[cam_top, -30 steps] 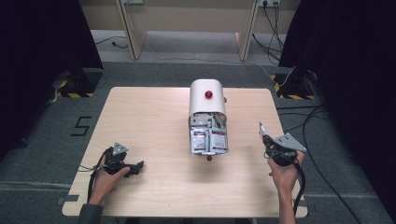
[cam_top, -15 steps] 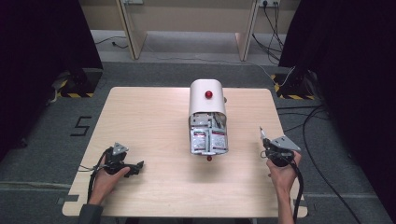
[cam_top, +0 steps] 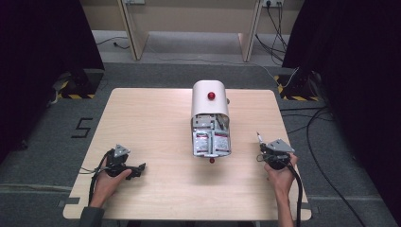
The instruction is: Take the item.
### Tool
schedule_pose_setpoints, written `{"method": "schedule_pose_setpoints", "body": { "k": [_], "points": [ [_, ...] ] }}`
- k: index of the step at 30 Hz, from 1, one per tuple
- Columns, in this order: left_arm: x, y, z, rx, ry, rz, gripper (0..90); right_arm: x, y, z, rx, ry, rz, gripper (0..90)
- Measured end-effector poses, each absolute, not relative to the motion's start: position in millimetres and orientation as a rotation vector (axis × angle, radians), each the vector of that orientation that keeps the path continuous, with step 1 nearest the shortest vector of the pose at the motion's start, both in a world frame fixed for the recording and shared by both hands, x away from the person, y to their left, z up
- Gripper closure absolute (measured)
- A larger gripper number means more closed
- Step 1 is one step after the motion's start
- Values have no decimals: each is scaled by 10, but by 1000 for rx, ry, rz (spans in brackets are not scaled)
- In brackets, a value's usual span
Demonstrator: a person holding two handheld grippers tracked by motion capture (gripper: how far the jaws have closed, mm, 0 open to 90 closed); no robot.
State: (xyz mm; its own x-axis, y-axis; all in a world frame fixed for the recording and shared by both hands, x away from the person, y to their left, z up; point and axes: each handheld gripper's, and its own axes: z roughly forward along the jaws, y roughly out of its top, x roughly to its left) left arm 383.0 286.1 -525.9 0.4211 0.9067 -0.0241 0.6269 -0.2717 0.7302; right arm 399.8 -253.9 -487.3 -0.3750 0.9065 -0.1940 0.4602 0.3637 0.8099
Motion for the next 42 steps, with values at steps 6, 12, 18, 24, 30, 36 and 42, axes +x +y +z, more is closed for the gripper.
{"method": "schedule_pose_setpoints", "body": {
  "k": [6, 12, 18, 24, 30, 36, 42],
  "points": [
    [3830, 2861, -5259, 2004, 1294, 533, 0, 4020, -2510, -4927, 1182, 2007, 874, 814],
    [3830, 2861, -5259, 2005, 1294, 533, 0, 4028, -2499, -4962, 1189, 2023, 866, 798],
    [3830, 2861, -5259, 2005, 1294, 533, 0, 4037, -2490, -4982, 1188, 2025, 867, 781],
    [3830, 2861, -5259, 2005, 1294, 533, 0, 4043, -2473, -5010, 1210, 2019, 861, 755],
    [3830, 2861, -5259, 2005, 1294, 533, 0, 4059, -2481, -5026, 1216, 2022, 868, 736],
    [3830, 2861, -5259, 2004, 1294, 533, 0, 4083, -2522, -5059, 1279, 2012, 925, 649],
    [3830, 2861, -5259, 2005, 1294, 533, 0, 4097, -2542, -5079, 1335, 2006, 937, 567]
  ]
}}
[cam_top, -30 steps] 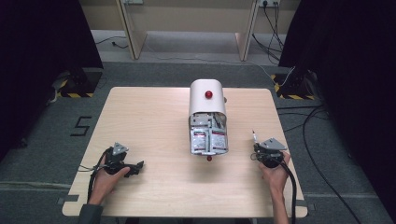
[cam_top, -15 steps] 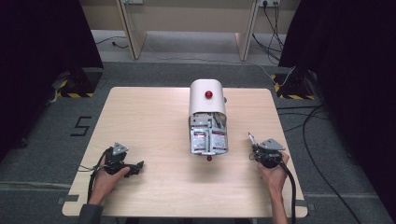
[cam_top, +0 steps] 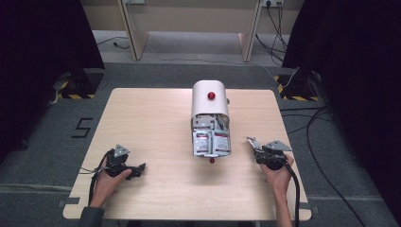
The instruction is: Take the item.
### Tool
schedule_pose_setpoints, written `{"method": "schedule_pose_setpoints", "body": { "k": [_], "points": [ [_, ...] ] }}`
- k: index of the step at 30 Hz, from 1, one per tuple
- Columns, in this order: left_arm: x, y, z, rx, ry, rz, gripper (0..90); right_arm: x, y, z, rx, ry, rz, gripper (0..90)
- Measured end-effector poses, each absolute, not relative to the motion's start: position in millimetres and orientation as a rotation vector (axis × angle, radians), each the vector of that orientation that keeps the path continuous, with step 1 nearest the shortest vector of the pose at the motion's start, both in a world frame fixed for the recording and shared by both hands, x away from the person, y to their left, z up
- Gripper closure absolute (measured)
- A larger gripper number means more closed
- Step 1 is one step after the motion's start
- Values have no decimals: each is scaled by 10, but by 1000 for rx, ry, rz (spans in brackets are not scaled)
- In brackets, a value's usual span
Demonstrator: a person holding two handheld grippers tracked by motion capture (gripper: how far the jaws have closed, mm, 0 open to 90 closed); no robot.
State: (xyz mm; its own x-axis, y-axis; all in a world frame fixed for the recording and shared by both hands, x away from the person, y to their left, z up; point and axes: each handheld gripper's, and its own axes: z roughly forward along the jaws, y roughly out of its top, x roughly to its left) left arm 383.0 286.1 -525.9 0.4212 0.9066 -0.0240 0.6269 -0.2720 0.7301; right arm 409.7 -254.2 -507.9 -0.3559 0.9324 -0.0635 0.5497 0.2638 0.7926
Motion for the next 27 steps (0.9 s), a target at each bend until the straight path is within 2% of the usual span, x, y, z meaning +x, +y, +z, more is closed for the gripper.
{"method": "schedule_pose_setpoints", "body": {
  "k": [6, 15, 27],
  "points": [
    [3830, 2862, -5259, 2005, 1294, 533, 0, 4096, -2543, -5068, 1368, 1990, 943, 526],
    [3830, 2861, -5259, 2005, 1293, 532, 0, 4096, -2518, -5031, 1399, 2014, 958, 413],
    [3830, 2861, -5259, 2004, 1294, 532, 0, 4082, -2507, -4970, 1394, 2009, 991, 374]
  ]
}}
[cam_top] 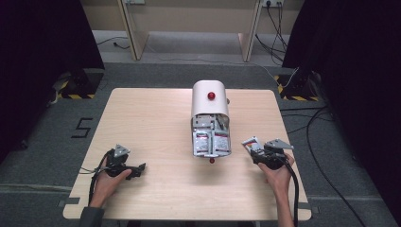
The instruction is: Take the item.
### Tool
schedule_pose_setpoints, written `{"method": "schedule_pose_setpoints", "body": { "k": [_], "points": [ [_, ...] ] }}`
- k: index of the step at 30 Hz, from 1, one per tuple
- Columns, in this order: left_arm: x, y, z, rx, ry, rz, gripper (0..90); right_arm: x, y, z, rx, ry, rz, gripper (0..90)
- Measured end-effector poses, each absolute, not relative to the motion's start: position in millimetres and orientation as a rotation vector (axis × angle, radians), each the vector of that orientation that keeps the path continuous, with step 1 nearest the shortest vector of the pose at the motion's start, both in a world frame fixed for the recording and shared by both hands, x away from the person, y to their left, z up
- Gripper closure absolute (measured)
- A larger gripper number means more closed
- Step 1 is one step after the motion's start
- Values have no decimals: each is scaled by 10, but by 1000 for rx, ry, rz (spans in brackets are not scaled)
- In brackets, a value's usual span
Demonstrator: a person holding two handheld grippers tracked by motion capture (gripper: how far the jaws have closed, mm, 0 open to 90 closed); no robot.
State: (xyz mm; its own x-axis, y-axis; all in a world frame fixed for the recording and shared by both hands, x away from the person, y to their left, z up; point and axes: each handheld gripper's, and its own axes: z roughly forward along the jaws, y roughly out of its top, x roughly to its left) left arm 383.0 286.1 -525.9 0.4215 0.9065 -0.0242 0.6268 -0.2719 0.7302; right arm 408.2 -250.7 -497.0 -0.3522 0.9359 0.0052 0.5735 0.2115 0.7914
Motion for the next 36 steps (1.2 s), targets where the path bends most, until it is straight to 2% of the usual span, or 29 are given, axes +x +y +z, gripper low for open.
{"method": "schedule_pose_setpoints", "body": {
  "k": [15, 27, 36],
  "points": [
    [3830, 2861, -5259, 2004, 1294, 532, 0, 4032, -2442, -4911, 1391, 2027, 1019, 360],
    [3830, 2861, -5259, 2004, 1294, 532, 0, 3919, -2363, -4835, 1335, 2051, 1028, 302],
    [3830, 2861, -5259, 2005, 1294, 532, 0, 3814, -2321, -4789, 1298, 2082, 1034, 292]
  ]
}}
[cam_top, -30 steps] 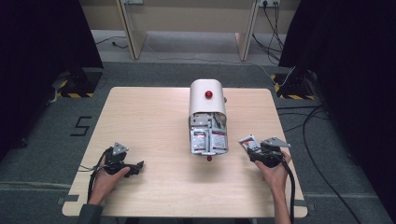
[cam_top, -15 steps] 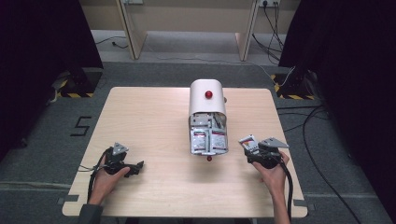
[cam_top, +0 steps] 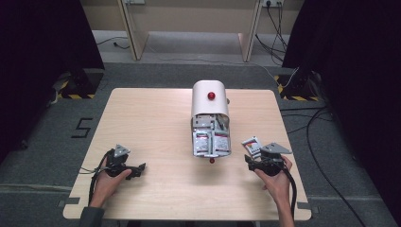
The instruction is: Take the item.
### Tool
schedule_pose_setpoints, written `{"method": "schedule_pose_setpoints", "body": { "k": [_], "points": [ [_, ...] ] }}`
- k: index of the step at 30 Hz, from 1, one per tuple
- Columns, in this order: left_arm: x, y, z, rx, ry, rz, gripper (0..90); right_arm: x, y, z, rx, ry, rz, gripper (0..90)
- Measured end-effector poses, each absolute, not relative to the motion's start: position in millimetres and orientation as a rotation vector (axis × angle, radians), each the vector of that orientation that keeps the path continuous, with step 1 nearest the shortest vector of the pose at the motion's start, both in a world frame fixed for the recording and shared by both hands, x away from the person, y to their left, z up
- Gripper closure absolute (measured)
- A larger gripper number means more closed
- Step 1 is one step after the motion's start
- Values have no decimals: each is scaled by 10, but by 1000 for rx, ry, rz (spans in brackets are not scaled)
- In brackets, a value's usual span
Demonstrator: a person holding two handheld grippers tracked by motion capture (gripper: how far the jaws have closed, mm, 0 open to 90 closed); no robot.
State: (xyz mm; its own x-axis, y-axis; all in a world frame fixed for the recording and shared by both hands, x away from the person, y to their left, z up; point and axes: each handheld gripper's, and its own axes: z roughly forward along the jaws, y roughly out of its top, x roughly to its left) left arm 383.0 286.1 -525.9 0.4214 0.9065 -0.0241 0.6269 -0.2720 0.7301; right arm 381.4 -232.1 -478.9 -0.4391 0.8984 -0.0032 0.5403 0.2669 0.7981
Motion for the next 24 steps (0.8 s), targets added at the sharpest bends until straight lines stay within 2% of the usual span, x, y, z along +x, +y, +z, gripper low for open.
{"method": "schedule_pose_setpoints", "body": {
  "k": [24],
  "points": [
    [3824, 2864, -5259, 2007, 1293, 532, 0, 3577, -2135, -4768, 1223, 2165, 1041, 258]
  ]
}}
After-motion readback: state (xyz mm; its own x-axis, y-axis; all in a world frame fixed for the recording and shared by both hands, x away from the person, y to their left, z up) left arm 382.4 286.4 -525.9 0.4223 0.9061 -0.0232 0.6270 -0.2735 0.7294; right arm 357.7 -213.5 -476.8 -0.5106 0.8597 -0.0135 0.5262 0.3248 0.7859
